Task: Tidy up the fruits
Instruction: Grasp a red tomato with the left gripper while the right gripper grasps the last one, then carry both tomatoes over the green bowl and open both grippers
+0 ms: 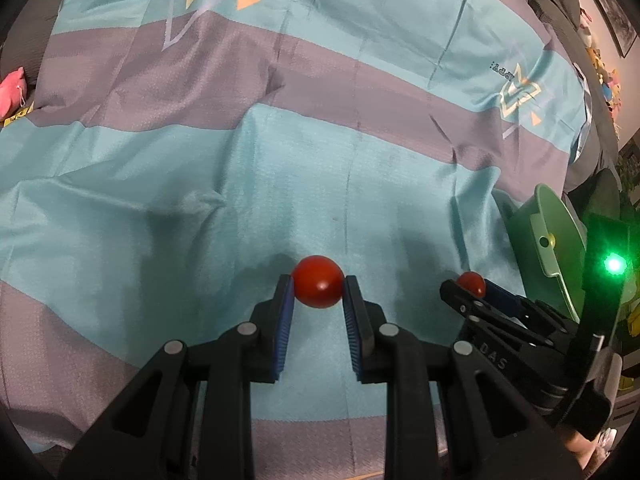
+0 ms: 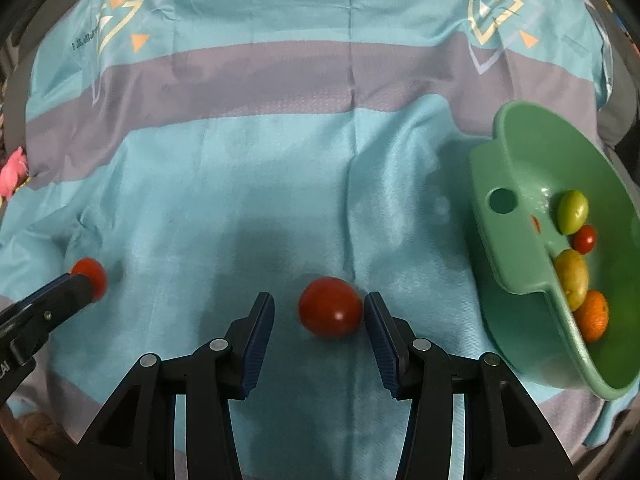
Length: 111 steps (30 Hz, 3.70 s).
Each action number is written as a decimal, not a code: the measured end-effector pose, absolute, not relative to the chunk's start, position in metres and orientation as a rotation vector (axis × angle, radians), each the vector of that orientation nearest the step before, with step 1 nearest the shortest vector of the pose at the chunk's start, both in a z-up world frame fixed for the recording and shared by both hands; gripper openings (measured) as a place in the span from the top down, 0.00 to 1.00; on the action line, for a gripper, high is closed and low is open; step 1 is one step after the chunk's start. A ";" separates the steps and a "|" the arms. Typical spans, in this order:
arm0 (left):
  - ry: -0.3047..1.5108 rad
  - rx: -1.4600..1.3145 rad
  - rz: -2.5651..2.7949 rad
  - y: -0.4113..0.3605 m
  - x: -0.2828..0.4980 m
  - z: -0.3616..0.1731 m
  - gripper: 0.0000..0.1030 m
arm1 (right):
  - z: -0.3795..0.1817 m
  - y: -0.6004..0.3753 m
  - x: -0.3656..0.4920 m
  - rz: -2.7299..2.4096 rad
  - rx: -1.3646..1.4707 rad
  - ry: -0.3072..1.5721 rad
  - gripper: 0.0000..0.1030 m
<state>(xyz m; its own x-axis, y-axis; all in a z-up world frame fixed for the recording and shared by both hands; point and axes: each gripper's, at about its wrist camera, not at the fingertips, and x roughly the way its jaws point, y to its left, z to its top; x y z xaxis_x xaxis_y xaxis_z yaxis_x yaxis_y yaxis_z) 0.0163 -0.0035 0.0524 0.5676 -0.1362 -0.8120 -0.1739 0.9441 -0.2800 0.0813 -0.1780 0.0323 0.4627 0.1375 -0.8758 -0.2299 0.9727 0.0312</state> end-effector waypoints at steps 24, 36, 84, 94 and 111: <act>0.828 -0.235 -0.126 -0.073 0.023 0.116 0.76 | 0.124 -0.247 0.048 0.258 0.112 0.768 0.69; 0.780 -0.144 -0.268 -0.143 0.044 0.137 0.76 | 0.140 -0.329 0.042 0.069 0.261 0.670 0.69; 0.947 -0.028 -0.484 -0.239 0.091 0.074 0.76 | 0.082 -0.389 0.069 -0.013 0.402 0.855 0.69; 0.955 -0.030 -0.486 -0.238 0.093 0.074 0.75 | 0.080 -0.386 0.070 -0.018 0.388 0.866 0.69; 0.953 -0.074 -0.498 -0.235 0.093 0.074 0.69 | 0.079 -0.386 0.069 -0.031 0.381 0.862 0.69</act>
